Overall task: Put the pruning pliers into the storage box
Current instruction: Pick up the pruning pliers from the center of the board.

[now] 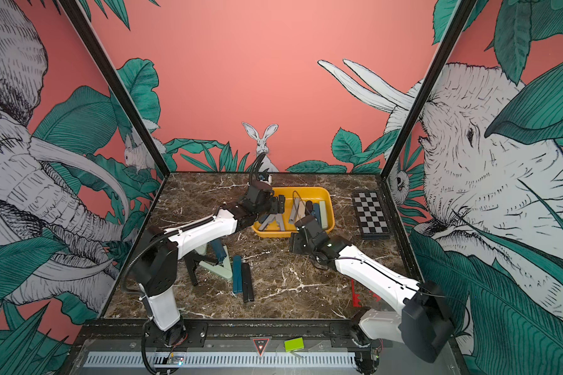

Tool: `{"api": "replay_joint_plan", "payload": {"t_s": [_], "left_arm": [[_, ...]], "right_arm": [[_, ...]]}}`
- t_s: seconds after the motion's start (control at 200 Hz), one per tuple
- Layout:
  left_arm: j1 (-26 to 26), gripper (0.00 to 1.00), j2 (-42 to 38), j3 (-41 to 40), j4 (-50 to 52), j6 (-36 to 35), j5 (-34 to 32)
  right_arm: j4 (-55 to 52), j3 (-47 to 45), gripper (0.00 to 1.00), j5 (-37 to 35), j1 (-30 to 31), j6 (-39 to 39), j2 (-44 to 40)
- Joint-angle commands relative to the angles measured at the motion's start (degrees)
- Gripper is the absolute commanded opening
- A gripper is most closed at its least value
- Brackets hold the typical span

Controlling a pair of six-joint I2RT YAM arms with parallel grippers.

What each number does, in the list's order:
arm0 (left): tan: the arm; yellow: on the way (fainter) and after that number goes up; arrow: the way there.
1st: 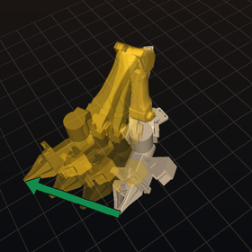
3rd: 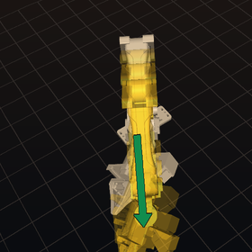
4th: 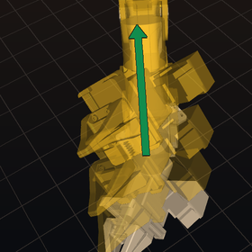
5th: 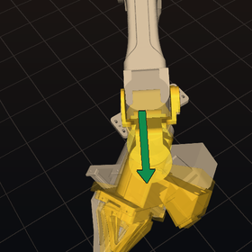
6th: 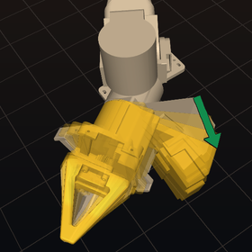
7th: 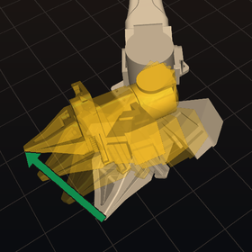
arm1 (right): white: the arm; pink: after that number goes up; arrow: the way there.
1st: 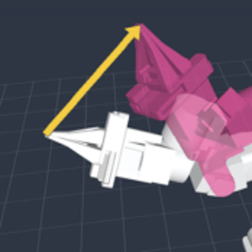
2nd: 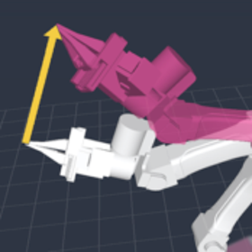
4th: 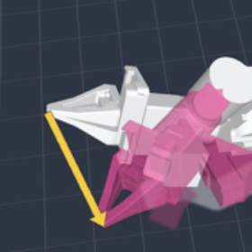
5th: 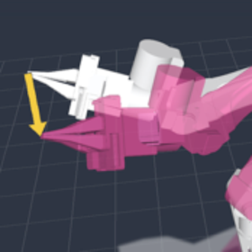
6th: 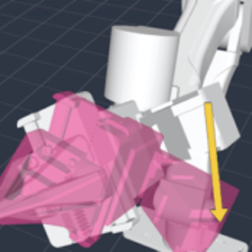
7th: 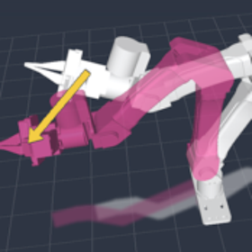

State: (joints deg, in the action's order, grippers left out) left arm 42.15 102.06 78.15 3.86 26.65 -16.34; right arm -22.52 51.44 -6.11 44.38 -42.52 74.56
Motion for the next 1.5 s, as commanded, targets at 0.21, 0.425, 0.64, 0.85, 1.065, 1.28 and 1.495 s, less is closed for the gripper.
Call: {"api": "replay_joint_plan", "payload": {"t_s": [0.21,0.425,0.64,0.85,1.065,1.28,1.495], "left_arm": [[-5.6,0.97,-15.0,-13.3,0.5,-0.5,-8.7],[-10.4,0.97,-24.1,-22.0,4.7,-0.1,-12.1],[-17.1,0.99,-32.5,-29.9,8.9,0.2,-11.9],[-24.1,0.99,-39.1,-34.4,10.4,-1.6,-9.0],[-25.4,0.99,-42.5,-37.2,10.6,-2.3,-8.9],[-25.6,0.99,-43.7,-38.2,10.6,-1.7,-8.2],[-25.7,0.99,-44.1,-38.1,11.1,-1.7,-8.4]], "right_arm": [[-5.7,10.3,0.67,-1.4,15.1,-2.6,12.9],[-9.1,15.3,0.67,0.2,21.2,-2.2,19.5],[-12.3,21.8,0.67,3.2,23.7,-1.7,26.9],[-13.7,27.5,0.68,5.7,24.6,-1.5,34.0],[-16.0,29.8,0.65,5.2,24.5,-2.0,38.0],[-16.5,29.0,0.6,5.6,24.1,-2.0,38.5],[-15.0,25.7,0.58,5.8,23.0,-2.1,36.7]]}}
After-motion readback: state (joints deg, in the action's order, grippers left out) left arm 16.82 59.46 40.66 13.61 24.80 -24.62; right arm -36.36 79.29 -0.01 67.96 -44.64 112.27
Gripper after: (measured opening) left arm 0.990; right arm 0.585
